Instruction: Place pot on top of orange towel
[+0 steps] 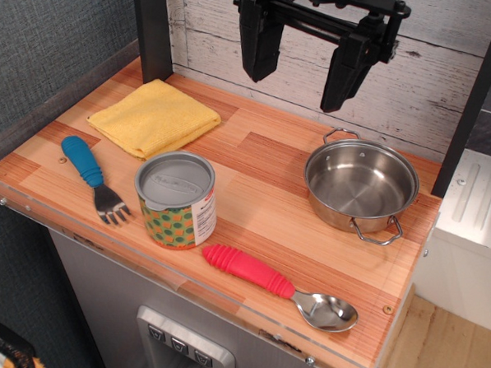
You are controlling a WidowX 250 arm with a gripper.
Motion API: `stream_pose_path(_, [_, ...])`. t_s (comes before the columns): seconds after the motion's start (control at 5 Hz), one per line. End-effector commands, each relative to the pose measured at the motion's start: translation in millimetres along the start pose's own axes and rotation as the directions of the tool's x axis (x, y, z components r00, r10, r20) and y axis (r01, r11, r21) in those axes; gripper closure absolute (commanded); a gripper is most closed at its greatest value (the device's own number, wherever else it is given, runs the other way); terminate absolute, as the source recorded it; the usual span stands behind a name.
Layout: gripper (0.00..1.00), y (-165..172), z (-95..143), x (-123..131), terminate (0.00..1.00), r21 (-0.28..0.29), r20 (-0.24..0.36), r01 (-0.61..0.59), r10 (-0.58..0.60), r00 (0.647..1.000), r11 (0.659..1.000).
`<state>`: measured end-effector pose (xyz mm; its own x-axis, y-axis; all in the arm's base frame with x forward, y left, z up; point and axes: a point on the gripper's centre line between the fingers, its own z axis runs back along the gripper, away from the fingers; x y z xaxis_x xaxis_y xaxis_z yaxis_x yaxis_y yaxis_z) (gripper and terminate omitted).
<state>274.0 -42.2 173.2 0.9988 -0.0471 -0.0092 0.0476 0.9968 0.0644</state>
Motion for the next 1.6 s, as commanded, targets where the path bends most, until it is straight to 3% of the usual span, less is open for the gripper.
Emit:
stream_pose_path(0.0, [0.0, 0, 0, 0, 0.0, 0.0, 0.0, 0.0, 0.0, 1.0, 1.0])
stream_pose_path(0.2, [0.0, 4, -17, 10, 0.0, 0.042, 0.036, -0.186, 0.184, 0.982, 0.982])
stream_pose_path(0.4, [0.0, 4, -34, 25, 0.0, 0.071, 0.088, -0.299, 0.293, 0.952, 0.952])
stream_pose_path(0.6, [0.0, 7, -55, 35, 0.0, 0.082, 0.1, -0.352, 0.343, 0.934, 0.933])
stream_pose_path(0.8, [0.0, 7, -79, 46, 0.0, 0.023, 0.09, -0.371, 0.368, 0.925, 0.928])
stream_pose_path(1.0, [0.0, 8, -93, 54, 0.0, 0.077, 0.111, -0.432, 0.423, 0.899, 0.898])
stream_pose_path(1.2, [0.0, 9, -109, 62, 0.0, 0.053, 0.137, -0.498, 0.488, 0.862, 0.865])
stream_pose_path(1.4, [0.0, 7, -128, 67, 0.0, 0.048, 0.115, -0.516, 0.508, 0.853, 0.855])
